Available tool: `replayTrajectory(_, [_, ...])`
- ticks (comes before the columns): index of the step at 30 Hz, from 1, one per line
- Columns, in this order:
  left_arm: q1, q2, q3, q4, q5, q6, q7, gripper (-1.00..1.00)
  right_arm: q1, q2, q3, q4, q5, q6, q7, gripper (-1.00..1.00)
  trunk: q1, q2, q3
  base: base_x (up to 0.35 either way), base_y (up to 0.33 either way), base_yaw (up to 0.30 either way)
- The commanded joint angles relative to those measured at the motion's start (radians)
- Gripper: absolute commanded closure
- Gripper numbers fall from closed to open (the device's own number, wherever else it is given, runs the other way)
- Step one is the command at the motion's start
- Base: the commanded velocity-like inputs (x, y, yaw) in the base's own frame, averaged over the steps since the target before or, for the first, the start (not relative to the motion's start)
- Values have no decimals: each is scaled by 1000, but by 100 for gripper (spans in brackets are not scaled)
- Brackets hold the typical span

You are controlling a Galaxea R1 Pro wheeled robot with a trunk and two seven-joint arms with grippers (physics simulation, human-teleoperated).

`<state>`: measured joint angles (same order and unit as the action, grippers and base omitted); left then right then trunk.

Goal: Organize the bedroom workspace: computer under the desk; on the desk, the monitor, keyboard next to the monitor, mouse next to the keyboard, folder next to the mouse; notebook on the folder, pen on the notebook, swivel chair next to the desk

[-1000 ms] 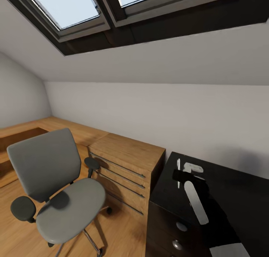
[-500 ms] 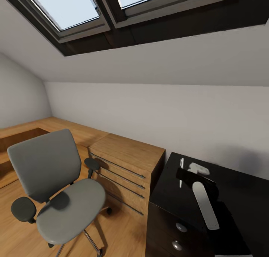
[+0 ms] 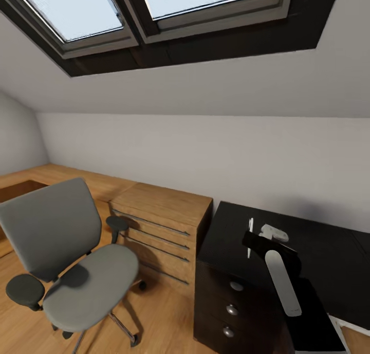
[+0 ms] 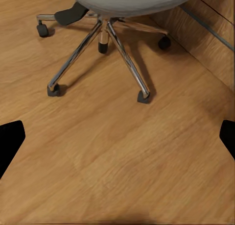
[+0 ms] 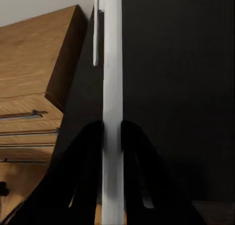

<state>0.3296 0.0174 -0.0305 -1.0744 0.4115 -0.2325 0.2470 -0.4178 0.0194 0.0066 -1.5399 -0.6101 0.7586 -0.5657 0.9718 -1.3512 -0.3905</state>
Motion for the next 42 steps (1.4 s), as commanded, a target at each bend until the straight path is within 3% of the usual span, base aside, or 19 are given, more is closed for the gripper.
replayTrajectory(1, [0,1,-3,-1,7,-4,5,-100,-1,0,0,-1,-11,0,-10,100,0,-1,-2,-304,121,-227])
replayTrajectory(13, [0,-1,-6,35,6,1,7,-100,-1,9,0,8,-11,-4,-9,100,0,-1,-17,-312,16,-39])
replayTrajectory(30, [0,-5,-9,56,5,2,8,-100,-1,15,-2,9,-10,-7,-7,100,0,-1,-17,-23,0,-65])
replayTrajectory(33, [0,-4,-9,56,4,1,8,-100,-1,-17,-74,10,-10,15,-5,100,0,-1,-17,0,0,-264])
replayTrajectory(35, [0,-4,-9,56,4,1,8,-100,-1,-43,-90,10,-11,23,-3,100,0,-1,-17,0,0,-276])
replayTrajectory(36, [0,-4,-9,56,4,1,8,-100,-1,-70,-101,10,-12,29,-1,100,0,-1,-17,0,0,-281])
replayTrajectory(42, [0,-4,-9,56,4,1,9,-100,-1,-169,-140,9,-11,36,8,100,0,-1,-17,0,0,-289])
